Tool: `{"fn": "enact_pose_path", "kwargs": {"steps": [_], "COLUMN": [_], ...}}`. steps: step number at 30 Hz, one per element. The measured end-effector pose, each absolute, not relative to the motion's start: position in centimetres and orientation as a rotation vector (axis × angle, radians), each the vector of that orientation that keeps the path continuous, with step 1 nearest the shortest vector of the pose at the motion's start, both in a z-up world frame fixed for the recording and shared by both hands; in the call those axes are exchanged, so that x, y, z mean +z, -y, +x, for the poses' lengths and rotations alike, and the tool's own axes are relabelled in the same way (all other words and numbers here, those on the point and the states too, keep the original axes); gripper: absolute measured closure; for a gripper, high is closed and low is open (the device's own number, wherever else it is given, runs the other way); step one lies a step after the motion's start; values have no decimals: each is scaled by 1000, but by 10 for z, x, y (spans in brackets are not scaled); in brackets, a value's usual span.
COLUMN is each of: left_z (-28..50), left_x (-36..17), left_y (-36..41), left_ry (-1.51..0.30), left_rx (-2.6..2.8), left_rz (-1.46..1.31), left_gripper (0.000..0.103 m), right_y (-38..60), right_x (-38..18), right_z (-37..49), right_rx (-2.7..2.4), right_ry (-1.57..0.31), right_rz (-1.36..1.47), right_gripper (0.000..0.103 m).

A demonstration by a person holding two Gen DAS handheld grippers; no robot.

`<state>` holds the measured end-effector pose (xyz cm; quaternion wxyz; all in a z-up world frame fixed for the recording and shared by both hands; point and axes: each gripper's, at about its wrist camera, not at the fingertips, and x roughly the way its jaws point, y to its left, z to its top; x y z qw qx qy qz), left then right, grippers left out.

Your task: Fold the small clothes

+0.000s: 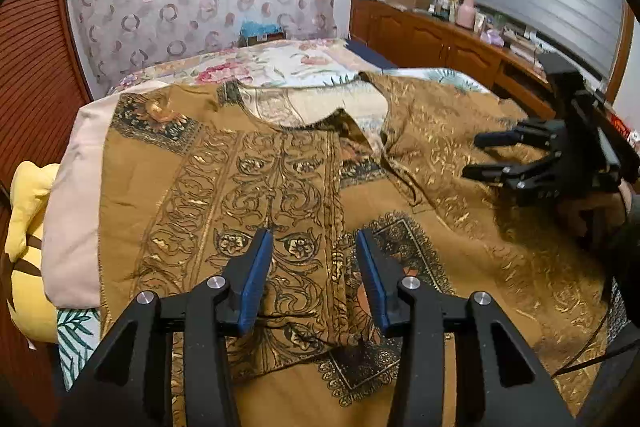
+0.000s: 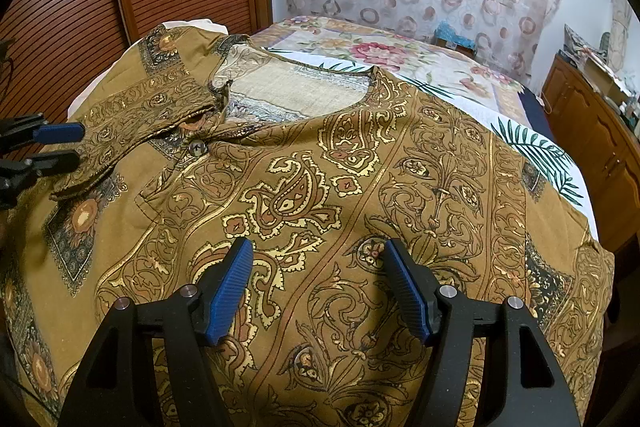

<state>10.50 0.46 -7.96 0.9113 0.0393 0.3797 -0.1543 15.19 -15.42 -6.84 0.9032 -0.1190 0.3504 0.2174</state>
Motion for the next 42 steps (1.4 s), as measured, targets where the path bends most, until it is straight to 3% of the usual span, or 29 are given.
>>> {"fn": "enact_pose_path", "kwargs": {"steps": [2,3,4,6,14,26,39,42], "left_z": [102,102,101,100,97,89,99,101], "left_x": [-75,-73,-71,-70,-68,-50,-72,-79], "left_y": [-8,-9,-11,-15,-16,-55,-32,-19], "left_ry": [-761,-757,-749,-731,-726,-683,-746,-767], "left_rx": [-301,-298,-296,-297,-261,-142,-185,-209], "left_rz": [80,78,67,35,18,-24,-22,-6], "left_gripper": [58,52,29,22,22,22,22,22], "right_y": [155,154,155,156,185,311,397,409], "right_x": [-68,-68,-68,-67,-29,16,-47,-60], "right_z": [152,152,152,151,111,31,27,38], "right_rx": [448,447,446,449,460,223,88,133], "right_ry": [-724,-725,-725,-721,-618,-482,-645,-694], "right_rz": [-246,-245,-245,-237,-171,-93,37,87], "right_gripper": [33,33,33,33,33,33,34,43]}}
